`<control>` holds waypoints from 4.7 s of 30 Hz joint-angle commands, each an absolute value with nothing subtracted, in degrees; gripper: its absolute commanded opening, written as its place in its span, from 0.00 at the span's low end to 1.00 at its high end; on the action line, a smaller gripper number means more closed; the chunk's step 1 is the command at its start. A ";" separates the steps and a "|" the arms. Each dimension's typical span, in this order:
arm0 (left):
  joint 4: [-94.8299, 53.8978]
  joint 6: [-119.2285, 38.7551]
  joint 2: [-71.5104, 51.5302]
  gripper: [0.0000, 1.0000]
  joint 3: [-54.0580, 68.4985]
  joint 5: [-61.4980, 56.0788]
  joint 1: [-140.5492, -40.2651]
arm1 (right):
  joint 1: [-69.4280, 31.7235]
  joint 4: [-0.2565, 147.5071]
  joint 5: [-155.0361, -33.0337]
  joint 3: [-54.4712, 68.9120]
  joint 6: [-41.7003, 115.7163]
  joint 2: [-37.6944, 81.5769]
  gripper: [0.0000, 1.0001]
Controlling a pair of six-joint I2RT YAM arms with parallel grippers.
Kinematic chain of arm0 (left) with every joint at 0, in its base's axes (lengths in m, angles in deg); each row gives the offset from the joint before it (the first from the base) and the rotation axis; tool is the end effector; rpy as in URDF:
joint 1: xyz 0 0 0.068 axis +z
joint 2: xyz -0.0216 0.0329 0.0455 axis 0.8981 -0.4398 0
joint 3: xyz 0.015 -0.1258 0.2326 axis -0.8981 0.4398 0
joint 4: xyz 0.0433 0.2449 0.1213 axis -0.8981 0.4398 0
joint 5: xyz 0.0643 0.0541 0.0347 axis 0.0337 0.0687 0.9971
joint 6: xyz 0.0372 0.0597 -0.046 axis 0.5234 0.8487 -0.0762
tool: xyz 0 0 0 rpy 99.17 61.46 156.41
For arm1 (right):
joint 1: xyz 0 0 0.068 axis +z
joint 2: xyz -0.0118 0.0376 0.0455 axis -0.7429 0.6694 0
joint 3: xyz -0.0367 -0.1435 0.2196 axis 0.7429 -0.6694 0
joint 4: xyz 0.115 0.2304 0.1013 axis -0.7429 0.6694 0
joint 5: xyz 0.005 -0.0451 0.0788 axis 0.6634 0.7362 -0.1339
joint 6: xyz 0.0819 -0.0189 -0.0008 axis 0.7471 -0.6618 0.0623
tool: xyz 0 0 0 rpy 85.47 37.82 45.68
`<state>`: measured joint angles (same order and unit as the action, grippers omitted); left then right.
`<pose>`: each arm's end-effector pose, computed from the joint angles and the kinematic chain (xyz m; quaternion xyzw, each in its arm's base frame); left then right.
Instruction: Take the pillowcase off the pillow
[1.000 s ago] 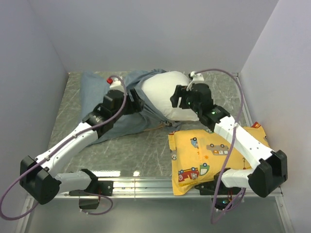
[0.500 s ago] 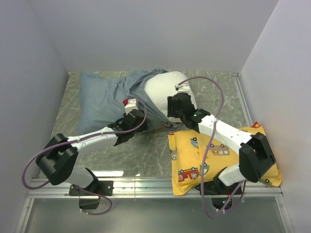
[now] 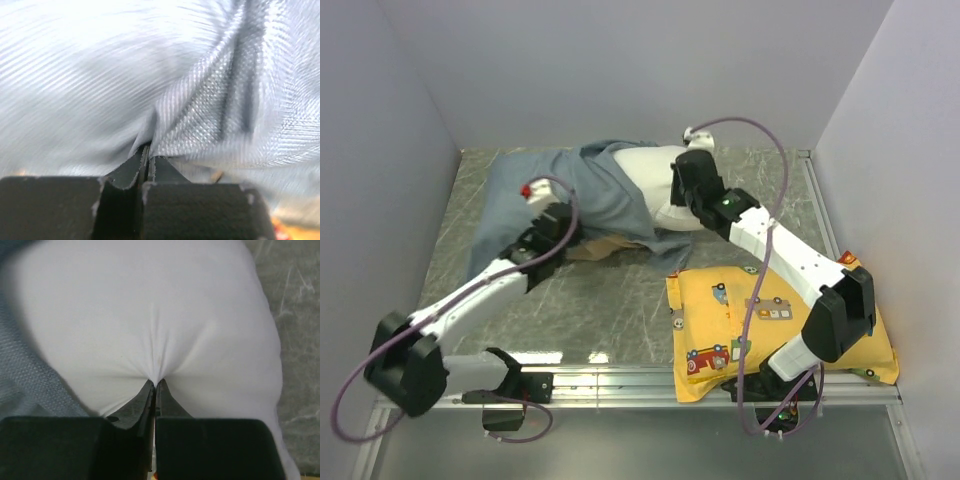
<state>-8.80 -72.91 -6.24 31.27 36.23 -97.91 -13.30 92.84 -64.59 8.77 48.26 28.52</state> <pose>0.2846 -0.1468 0.2320 -0.2013 0.8333 -0.1095 0.5032 0.3448 0.2054 0.3087 -0.0299 0.8563 0.0702 0.5109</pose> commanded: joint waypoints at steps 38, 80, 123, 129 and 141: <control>-3.94 -65.21 -21.67 0.01 2.39 14.87 -78.85 | -28.56 103.35 -87.19 51.11 47.33 50.74 0.72; -10.72 -58.11 -16.69 0.86 0.46 33.13 -93.60 | -26.27 86.21 -90.08 16.31 51.73 45.63 0.00; 4.57 -72.69 0.36 0.01 20.31 38.69 -89.79 | -37.51 98.87 -87.44 40.39 52.60 52.04 0.00; 3.79 -72.78 7.58 0.00 26.47 31.06 -79.65 | -40.59 102.82 -89.47 47.33 53.49 56.43 0.00; -5.35 -72.16 -0.85 0.00 27.01 19.62 -82.80 | -29.98 100.54 -84.81 35.66 45.85 38.43 0.73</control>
